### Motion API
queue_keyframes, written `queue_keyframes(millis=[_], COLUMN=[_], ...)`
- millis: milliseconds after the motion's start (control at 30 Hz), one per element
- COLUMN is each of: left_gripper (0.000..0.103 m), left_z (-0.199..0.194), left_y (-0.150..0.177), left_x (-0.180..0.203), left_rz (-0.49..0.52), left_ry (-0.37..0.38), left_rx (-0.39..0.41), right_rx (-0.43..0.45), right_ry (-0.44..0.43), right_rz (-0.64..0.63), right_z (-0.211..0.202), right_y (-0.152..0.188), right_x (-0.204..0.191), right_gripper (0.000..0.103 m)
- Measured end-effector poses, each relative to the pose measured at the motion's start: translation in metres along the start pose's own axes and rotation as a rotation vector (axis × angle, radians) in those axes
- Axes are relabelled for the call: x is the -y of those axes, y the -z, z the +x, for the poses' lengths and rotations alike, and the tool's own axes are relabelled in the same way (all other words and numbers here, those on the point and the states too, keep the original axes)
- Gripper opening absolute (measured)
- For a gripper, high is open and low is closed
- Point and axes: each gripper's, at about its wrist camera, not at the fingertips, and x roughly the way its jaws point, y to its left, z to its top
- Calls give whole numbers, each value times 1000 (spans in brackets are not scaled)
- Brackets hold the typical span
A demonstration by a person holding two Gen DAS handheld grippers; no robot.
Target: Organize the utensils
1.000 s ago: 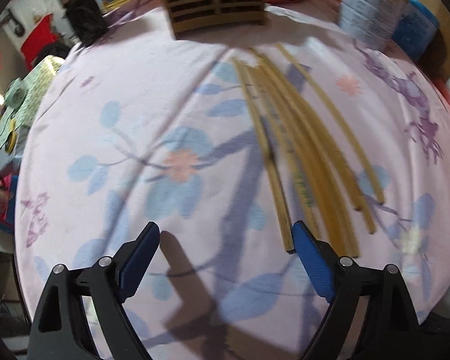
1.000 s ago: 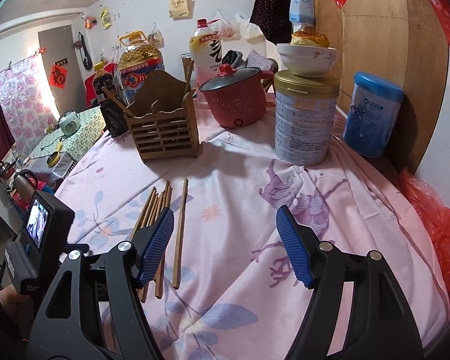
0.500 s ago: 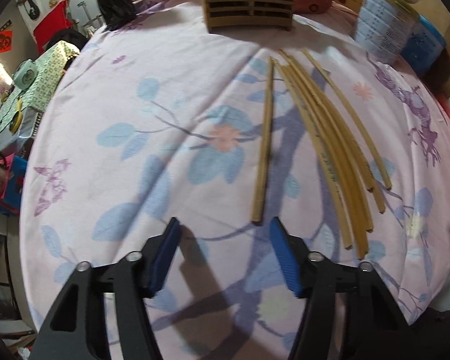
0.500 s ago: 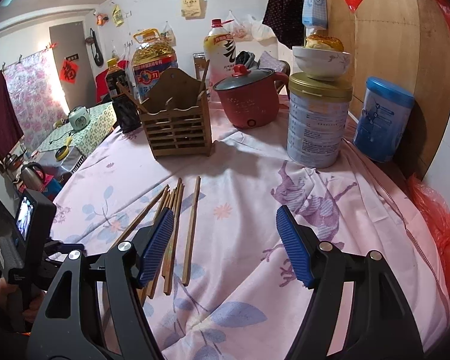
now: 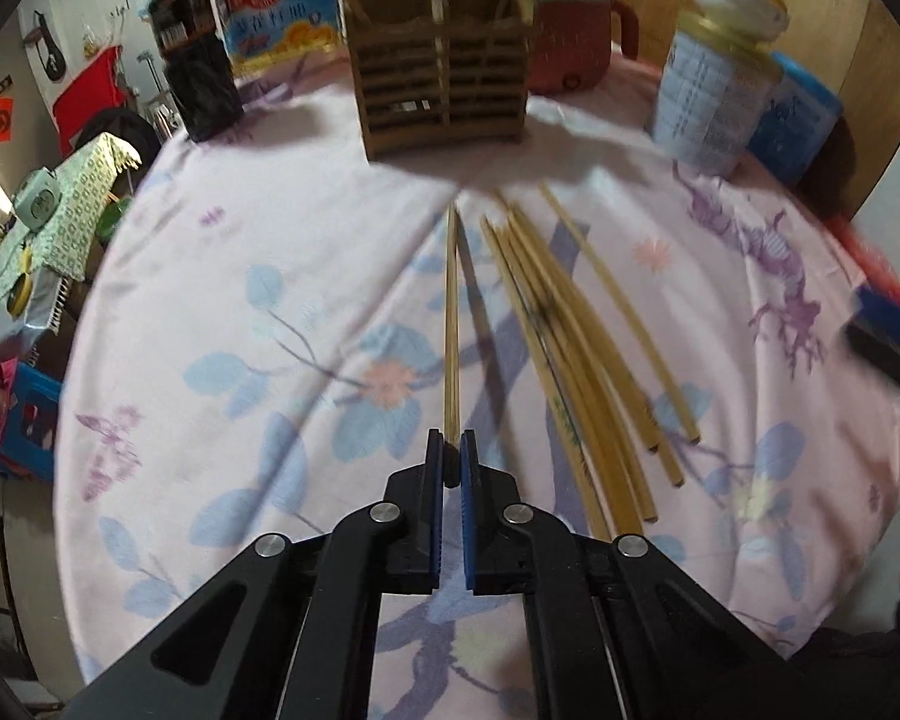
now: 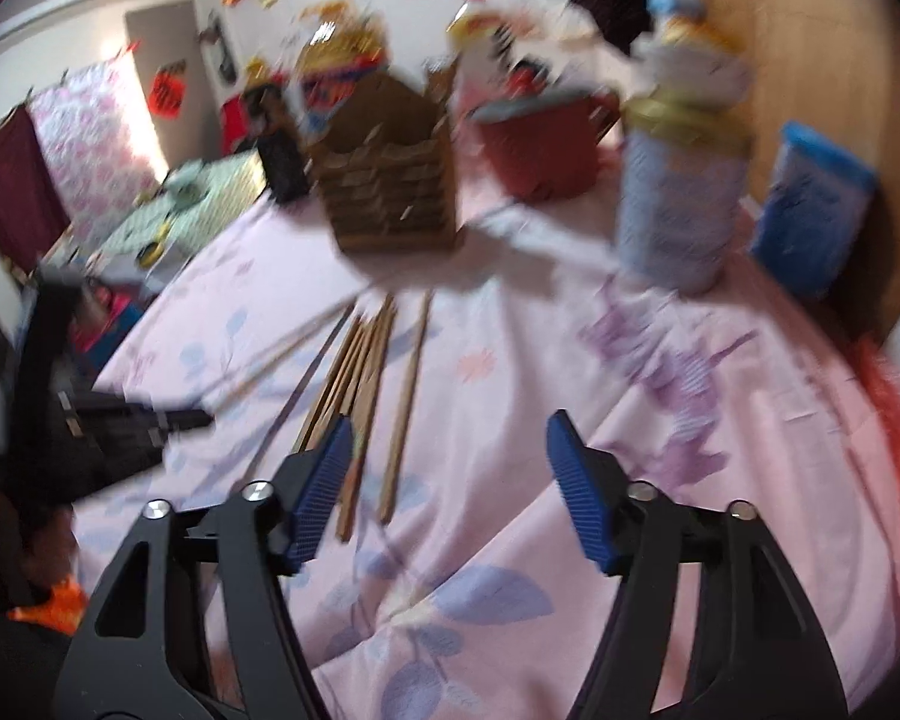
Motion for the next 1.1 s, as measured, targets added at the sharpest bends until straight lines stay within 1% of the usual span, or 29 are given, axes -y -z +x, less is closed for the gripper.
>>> queue_keyframes(millis=[33, 100, 167, 200, 233, 300, 400, 467, 567, 633, 667, 700, 767, 867, 1100], left_gripper=[6, 6, 6, 6, 6, 6, 6, 6, 6, 6, 6, 6, 6, 6, 6], left_z=[-5, -13, -22, -26, -29, -34, -40, -44, -46, -47, -47, -47, -45, -45, -66], left_y=[-1, -4, -5, -5, -5, -5, -4, -2, 0, 1, 1, 2, 3, 3, -16], left_x=[-2, -5, -8, -9, -10, -12, -15, -17, -20, -21, -21, -21, -22, -23, -23], left_rz=[-4, -19, -32, -38, -40, -44, -53, -63, -73, -78, -79, -79, -81, -82, -66], left_ry=[-4, -13, -23, -31, -35, -45, -57, -63, -76, -80, -81, -81, -81, -80, -82], left_rx=[7, 18, 29, 35, 38, 42, 43, 42, 39, 36, 34, 32, 27, 29, 94], right_rx=[-29, -83, -119, -142, -156, -184, -203, -214, -229, -195, -188, -179, -169, -139, 39], right_ry=[-20, -59, -87, -97, -97, -98, -89, -83, -84, -62, -56, -56, -63, -46, -27], right_rz=[-1, 5, 14, 17, 13, 5, -30, -76, -122, -157, -163, -163, -141, -117, -55], right_z=[8, 24, 35, 43, 49, 61, 71, 76, 82, 81, 80, 79, 76, 67, 9], right_y=[1, 3, 5, 7, 8, 12, 16, 21, 29, 33, 33, 34, 36, 31, -16], right_x=[-1, -3, -5, -6, -6, -8, -13, -19, -27, -32, -32, -30, -25, -17, -4], right_gripper=[56, 46, 41, 40, 39, 32, 26, 23, 23, 21, 17, 10, 8, 7, 7])
